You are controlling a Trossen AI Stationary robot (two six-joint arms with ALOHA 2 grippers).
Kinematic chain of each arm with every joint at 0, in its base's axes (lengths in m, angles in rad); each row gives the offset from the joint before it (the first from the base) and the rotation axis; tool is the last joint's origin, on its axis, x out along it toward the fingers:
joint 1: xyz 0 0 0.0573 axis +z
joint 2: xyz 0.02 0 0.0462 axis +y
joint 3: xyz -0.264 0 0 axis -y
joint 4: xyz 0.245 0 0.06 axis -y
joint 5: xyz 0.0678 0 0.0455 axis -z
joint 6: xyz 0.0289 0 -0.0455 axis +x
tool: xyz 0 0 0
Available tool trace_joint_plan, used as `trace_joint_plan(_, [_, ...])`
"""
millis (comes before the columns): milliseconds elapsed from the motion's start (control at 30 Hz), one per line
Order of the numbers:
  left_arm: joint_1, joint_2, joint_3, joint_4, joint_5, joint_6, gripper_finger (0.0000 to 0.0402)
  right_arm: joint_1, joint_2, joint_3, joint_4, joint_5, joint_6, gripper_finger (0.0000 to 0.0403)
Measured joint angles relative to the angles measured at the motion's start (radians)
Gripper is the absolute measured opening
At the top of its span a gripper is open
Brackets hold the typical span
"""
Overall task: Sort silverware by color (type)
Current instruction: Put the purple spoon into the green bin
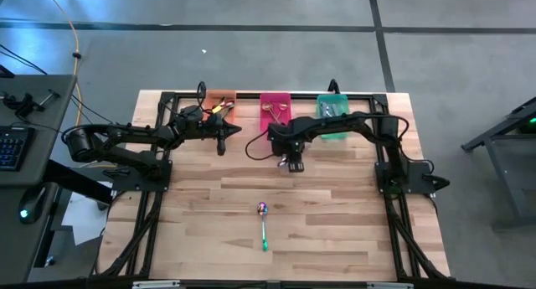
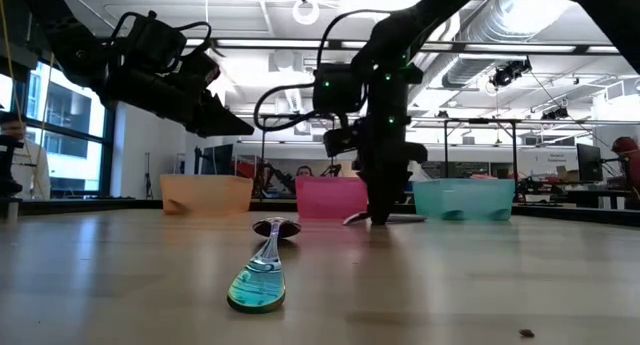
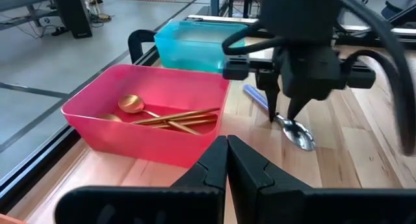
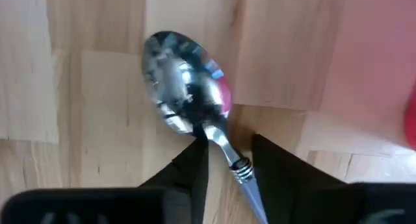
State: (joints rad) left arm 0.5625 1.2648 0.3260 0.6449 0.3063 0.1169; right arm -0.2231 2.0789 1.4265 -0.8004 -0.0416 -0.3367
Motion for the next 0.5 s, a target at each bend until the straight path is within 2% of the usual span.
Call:
trace_joint_plan(133, [0.000, 0.000, 0.000, -0.002, 0.000, 0.000, 0.0000, -0.011, 0.003, 0.000, 0.006, -0.028, 0.074, 0.0061])
trace_joint_plan(333, [0.000, 0.000, 0.000, -0.003, 0.000, 0.000, 0.0000, -0.011, 0.005, 0.000, 0.000, -0.064, 0.285, 0.0008])
trace_joint_plan(500, [-0.001, 0.000, 0.000, -0.013, 0.000, 0.000, 0.0000, -0.009, 0.005, 0.004, -0.008, -0.102, 0.464, 0.0006])
